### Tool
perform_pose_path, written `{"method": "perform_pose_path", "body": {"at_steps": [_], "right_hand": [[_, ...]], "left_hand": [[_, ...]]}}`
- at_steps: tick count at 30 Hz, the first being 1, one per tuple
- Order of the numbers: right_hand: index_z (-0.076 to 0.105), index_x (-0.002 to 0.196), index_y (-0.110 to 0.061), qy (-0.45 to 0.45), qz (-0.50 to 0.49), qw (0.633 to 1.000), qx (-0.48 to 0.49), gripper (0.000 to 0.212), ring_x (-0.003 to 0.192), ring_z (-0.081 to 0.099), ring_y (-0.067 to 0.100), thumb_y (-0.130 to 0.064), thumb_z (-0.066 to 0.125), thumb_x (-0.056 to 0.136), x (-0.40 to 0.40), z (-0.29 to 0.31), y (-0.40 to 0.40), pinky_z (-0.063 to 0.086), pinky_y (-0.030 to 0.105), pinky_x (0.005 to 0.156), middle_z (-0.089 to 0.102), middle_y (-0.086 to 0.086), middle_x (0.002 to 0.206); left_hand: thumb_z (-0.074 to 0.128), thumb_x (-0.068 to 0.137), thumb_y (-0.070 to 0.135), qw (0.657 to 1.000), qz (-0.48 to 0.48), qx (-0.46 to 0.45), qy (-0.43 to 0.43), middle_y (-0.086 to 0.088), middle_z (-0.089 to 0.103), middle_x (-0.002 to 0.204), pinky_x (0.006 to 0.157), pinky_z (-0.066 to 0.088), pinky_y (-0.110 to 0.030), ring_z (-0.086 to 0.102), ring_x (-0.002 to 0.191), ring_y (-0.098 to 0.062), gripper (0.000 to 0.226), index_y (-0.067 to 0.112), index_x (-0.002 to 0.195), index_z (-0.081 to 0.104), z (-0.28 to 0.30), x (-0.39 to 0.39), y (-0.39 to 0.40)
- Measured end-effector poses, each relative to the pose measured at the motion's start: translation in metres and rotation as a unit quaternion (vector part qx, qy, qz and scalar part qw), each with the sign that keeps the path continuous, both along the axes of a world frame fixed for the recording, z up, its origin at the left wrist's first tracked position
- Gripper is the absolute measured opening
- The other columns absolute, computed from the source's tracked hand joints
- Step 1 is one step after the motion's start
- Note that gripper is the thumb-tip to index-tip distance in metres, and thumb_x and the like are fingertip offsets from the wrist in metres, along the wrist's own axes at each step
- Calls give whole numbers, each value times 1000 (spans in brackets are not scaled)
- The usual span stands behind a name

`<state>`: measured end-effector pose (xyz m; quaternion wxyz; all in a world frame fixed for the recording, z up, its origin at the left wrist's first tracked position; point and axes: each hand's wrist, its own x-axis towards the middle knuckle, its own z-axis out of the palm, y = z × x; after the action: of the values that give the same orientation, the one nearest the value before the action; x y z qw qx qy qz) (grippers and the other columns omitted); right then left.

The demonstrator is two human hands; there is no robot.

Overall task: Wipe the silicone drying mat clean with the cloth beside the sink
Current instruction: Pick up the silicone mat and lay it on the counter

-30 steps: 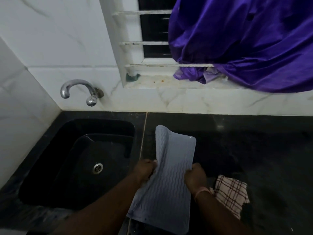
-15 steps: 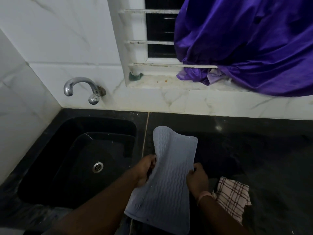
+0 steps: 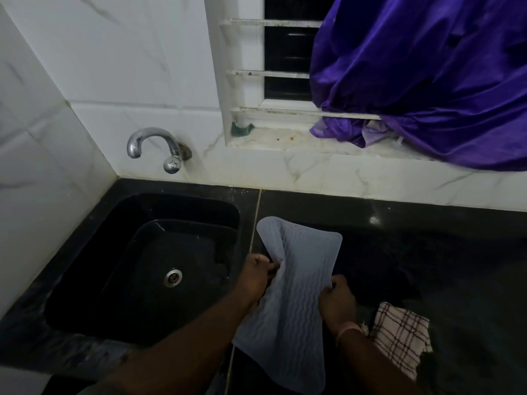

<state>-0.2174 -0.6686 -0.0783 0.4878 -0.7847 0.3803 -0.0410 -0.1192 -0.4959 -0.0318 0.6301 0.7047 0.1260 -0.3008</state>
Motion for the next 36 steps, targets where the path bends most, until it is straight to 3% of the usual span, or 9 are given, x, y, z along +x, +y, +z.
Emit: {"method": "perform_pose_path", "body": {"at_steps": [2, 4, 11, 15, 19, 23, 27, 32, 36], "right_hand": [[54, 96, -12, -1, 0, 1000, -1, 14, 80, 62, 20, -5, 43, 101, 0, 0, 0, 42, 25, 60, 64, 7, 89], [55, 97, -11, -4, 0, 1000, 0, 14, 80, 62, 19, -5, 43, 101, -1, 0, -1, 43, 26, 61, 65, 6, 90], [56, 100, -12, 1, -11, 1000, 0, 12, 81, 61, 18, -8, 45, 102, -5, -2, -4, 46, 30, 67, 64, 5, 91], [57, 102, -13, -7, -17, 1000, -6, 13, 81, 61, 19, -8, 45, 102, -6, -4, -3, 48, 31, 72, 65, 6, 93], [55, 107, -15, -19, -10, 1000, 3, 10, 81, 60, 13, -12, 47, 103, -5, -4, 2, 47, 30, 70, 66, 4, 97], [50, 107, -25, -30, 28, 999, 28, 19, 85, 63, 12, -21, 65, 95, -4, 1, 8, 51, 29, 69, 66, -2, 100], [47, 109, -25, -12, 33, 999, 21, 36, 88, 66, 19, -40, 72, 88, -3, 0, 9, 59, 39, 73, 64, -1, 103], [47, 114, -27, -5, 40, 999, 25, 46, 92, 65, 17, -52, 70, 83, -8, -4, 8, 60, 44, 78, 62, -3, 106], [47, 109, -21, 9, 39, 999, 18, 16, 85, 60, 14, -14, 54, 97, -14, -2, 4, 48, 30, 69, 60, 1, 101]], "left_hand": [[62, 99, 17, 997, -41, 57, 13, -13, 65, 86, 69, 50, -32, 61, 77, -23, 11, 7, 101, 63, -11, 4, 1], [74, 92, 22, 990, -100, 86, 46, -12, 70, 91, 69, 56, -30, 66, 80, -22, 36, -6, 115, 67, -21, 6, 2], [94, 67, 34, 991, -103, 51, 68, -16, 65, 132, 96, 56, -39, 65, 114, -27, 84, -2, 134, 59, -24, -3, 0], [83, 83, 15, 991, -93, 64, 70, -14, 66, 104, 60, 54, -26, 62, 80, -17, 31, 9, 93, 55, -22, -7, 1], [84, 84, 22, 995, -72, 70, 7, -4, 62, 70, 44, 44, -17, 57, 55, -9, 31, 12, 74, 56, -21, -4, 3], [83, 81, 42, 975, -172, 120, -77, 7, 61, 59, 56, 46, -20, 59, 60, -5, 38, 19, 59, 63, -17, -12, -12], [77, 90, 25, 966, -218, 71, -123, -6, 70, 92, 59, 48, -14, 57, 69, -2, 16, 13, 97, 69, -17, -32, -31], [64, 88, 8, 967, -154, 167, -119, -13, 67, 80, 68, 61, -42, 69, 78, -31, 22, 14, 68, 55, -31, -30, -36], [57, 93, 19, 964, -47, 245, -95, -14, 73, 101, 78, 58, -33, 70, 92, -29, 19, 6, 89, 70, -38, -12, -3]]}}
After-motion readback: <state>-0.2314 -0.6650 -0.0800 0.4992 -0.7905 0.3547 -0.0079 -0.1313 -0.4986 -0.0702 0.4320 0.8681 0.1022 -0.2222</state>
